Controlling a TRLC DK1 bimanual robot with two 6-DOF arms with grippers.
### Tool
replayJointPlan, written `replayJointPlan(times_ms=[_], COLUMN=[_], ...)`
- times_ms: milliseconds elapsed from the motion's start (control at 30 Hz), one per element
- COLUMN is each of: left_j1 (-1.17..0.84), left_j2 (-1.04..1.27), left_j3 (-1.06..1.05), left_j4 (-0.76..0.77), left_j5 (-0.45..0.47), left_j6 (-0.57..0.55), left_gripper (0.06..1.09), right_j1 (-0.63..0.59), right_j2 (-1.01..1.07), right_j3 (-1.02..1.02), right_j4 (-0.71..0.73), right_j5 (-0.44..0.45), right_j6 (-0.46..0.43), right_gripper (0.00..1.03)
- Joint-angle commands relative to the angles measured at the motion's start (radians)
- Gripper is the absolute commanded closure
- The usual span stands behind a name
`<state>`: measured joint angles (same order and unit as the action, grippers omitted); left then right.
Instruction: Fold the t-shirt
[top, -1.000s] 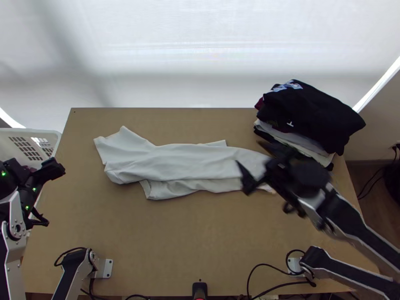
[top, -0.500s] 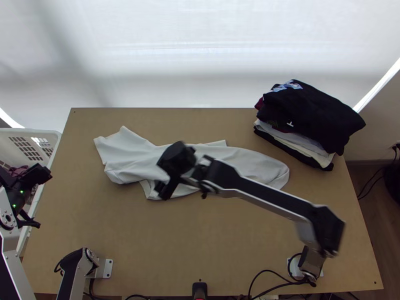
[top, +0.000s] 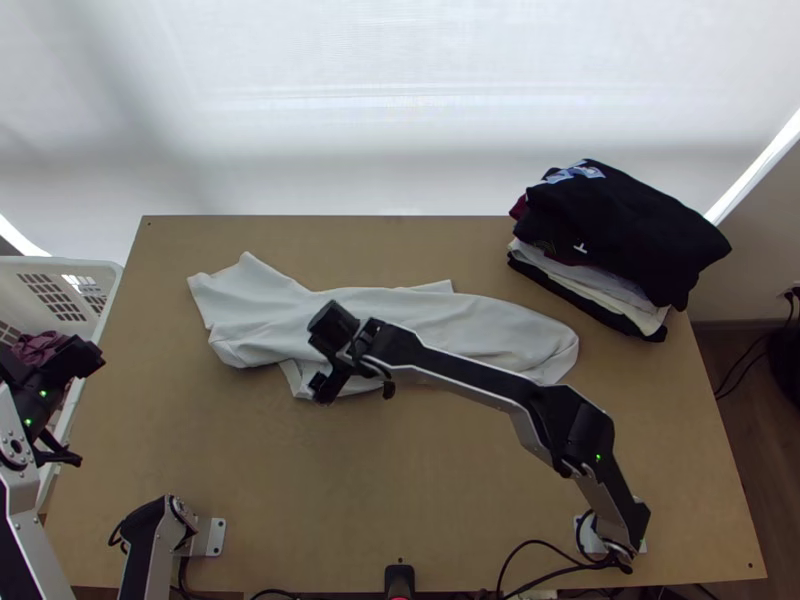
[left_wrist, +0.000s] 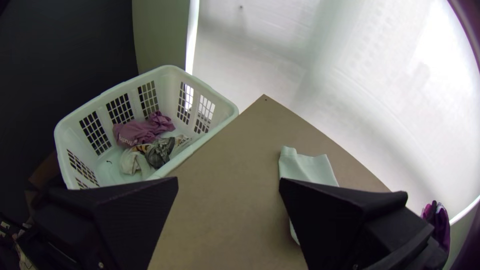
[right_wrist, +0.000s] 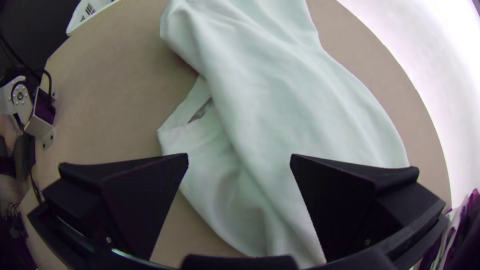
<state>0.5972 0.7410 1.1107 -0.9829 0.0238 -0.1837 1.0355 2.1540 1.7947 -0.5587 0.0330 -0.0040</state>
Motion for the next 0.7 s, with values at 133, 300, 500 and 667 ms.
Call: replayJointPlan(times_ms=[133, 300, 500, 667], left_j1=[0.010, 0.007, -0.005, -0.019], left_j2=[-0.034, -0.051, -0.051, -0.052], left_j3=[-0.003, -0.026, -0.031, -0.041], left_j4=[-0.014, -0.014, -0.008, -0.003], left_j5=[0.013, 0.013, 0.013, 0.015], left_j6=[-0.011, -0.010, -0.016, -0.019], left_gripper=[0.10, 0.10, 0.10, 0.10], right_j1=[-0.061, -0.066, -0.094, -0.144], right_j2=[0.037, -0.054, -0.183, -0.319], right_j3=[-0.028, -0.189, -0.362, -0.514], right_j4=[0.046, 0.131, 0.171, 0.201], right_j5=[0.105, 0.128, 0.128, 0.145], right_j6=[0.019, 0.022, 0.032, 0.047], right_gripper=[0.36, 0.92, 1.00, 1.00])
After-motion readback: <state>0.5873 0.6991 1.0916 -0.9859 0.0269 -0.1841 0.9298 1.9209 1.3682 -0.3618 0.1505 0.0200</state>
